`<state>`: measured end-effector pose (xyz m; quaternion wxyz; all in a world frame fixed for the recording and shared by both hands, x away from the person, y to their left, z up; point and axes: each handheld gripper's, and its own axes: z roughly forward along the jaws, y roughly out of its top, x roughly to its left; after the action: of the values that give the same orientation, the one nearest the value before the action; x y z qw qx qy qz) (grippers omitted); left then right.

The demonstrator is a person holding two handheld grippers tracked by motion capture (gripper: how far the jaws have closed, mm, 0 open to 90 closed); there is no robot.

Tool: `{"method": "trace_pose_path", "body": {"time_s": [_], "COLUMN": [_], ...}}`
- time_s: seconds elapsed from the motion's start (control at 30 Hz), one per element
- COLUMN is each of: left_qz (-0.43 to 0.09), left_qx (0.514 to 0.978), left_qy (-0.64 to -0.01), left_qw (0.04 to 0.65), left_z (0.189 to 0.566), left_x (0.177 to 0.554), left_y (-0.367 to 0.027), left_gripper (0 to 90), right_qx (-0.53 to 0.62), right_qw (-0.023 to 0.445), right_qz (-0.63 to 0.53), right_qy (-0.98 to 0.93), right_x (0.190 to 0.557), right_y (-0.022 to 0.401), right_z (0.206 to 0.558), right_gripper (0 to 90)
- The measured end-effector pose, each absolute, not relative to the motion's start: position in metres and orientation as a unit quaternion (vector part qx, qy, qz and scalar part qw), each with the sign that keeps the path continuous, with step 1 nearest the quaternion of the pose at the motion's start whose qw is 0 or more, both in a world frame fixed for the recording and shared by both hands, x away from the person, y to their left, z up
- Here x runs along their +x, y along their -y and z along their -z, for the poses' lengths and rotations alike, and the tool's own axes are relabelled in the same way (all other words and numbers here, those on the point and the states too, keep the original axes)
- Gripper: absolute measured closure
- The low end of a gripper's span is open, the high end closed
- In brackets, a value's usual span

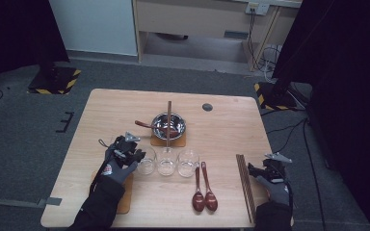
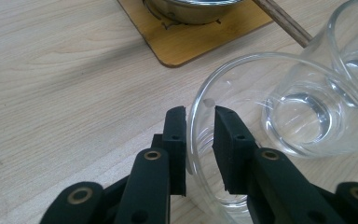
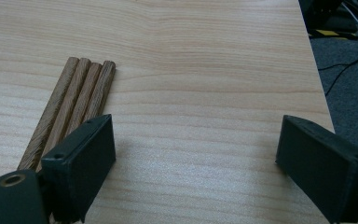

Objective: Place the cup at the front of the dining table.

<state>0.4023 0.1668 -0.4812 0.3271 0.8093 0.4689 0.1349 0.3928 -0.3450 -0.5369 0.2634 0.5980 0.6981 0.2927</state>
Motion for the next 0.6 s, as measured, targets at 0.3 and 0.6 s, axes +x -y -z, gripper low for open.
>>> {"method": "trace_pose_path", "body": {"time_s": [0.3, 0.6], "left_qz": [-0.136, -0.133], "left_qx": [0.803, 0.793], "left_qy": [-0.476, -0.482], "left_qw": [0.331, 0.349], "left_z": [0.48, 0.48], "left_x": [0.401, 0.397], "left_y": [-0.17, -0.177], "left_gripper": [77.1, 80.3], "right_qx": [0.603, 0.604], "right_qw": [0.26, 0.256], "right_qz": [-0.298, -0.299], "right_qy": [-0.693, -0.693], "right_x": [0.392, 0.392], "right_y": [0.347, 0.348], "right_z": [0.538, 0.538], "right_gripper": [10.8, 9.5]}}
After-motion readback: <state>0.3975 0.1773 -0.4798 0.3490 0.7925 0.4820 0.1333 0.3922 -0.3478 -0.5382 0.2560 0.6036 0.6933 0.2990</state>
